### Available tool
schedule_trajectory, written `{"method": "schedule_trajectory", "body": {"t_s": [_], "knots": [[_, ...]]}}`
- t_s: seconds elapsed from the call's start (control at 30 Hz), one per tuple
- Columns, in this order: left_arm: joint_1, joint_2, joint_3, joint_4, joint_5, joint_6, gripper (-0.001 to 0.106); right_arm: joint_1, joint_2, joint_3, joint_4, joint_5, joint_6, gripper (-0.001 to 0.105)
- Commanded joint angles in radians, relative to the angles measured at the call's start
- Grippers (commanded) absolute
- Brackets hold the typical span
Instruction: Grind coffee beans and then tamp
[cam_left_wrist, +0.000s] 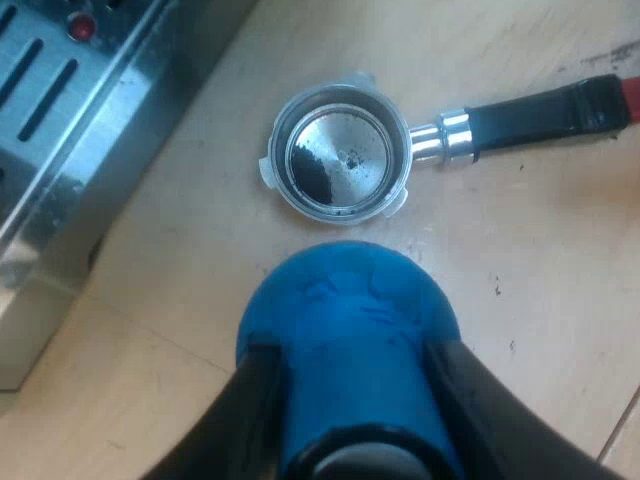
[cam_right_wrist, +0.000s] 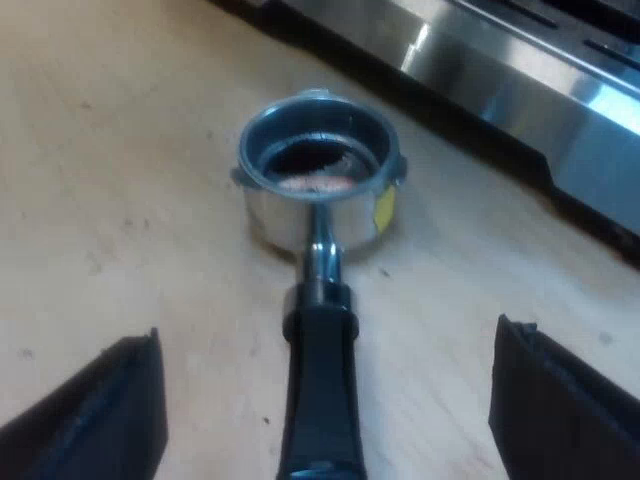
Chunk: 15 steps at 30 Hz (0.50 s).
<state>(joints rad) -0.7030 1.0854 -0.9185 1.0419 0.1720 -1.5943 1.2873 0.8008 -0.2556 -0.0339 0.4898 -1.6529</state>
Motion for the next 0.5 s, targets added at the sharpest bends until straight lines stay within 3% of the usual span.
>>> {"method": "schedule_trajectory", "body": {"t_s": [0.03, 0.5], "knots": [[-0.004, 0.02, -0.014, -0.007, 0.003, 0.005, 0.0, -0.002, -0.005, 0.006, -0.01, 0.004, -0.012, 0.069], [-0.015, 0.163, -0.146, -0.007, 0.052, 0.05, 0.0, -0.002, -0.005, 0.005, -0.013, 0.004, -0.004, 0.069]]}}
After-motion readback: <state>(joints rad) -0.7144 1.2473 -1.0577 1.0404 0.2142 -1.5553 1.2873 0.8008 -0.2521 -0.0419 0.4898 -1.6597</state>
